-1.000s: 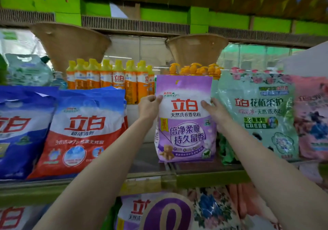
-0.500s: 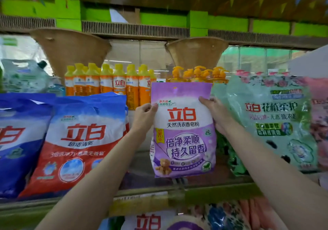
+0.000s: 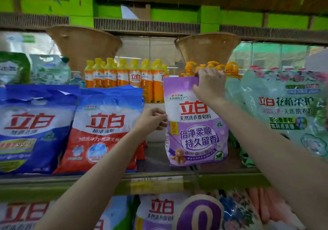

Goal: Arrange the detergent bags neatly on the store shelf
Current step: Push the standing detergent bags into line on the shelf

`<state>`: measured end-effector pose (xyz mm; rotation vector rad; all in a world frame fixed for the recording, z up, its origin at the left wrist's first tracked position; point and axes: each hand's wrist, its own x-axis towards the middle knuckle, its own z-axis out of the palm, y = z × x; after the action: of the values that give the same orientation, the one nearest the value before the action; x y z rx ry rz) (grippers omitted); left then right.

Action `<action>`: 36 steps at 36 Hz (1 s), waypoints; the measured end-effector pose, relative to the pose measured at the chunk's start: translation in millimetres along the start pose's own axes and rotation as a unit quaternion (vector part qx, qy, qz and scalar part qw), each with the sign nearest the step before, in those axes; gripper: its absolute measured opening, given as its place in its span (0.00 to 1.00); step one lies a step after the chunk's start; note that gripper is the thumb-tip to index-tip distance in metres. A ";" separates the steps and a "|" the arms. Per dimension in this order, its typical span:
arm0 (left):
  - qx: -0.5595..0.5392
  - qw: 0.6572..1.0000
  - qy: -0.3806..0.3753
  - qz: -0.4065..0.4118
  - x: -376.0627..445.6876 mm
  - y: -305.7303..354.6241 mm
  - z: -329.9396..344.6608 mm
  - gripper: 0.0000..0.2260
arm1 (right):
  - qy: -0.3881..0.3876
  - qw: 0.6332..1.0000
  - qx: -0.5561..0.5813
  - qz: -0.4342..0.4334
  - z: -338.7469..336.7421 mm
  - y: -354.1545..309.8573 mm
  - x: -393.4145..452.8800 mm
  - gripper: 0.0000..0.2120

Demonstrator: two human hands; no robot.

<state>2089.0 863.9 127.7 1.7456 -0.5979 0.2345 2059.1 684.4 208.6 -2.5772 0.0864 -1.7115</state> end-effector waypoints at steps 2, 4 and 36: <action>0.010 1.000 -0.018 -0.012 -5.4 -0.7 3.7 0.06 | -0.011 0.999 0.007 -0.033 1.2 -11.4 -3.4 0.15; 0.019 0.999 -0.018 -0.026 -10.4 -1.7 6.6 0.04 | -0.014 0.998 0.010 -0.057 2.6 -22.9 -6.6 0.17; -0.006 0.998 0.007 -0.066 1.5 -2.5 57.6 0.08 | -0.060 0.964 0.154 0.207 -5.8 71.5 -64.3 0.30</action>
<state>2082.6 809.1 111.1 1.7619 -0.4719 0.1499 2027.4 617.7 146.8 -2.2307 0.3049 -1.3022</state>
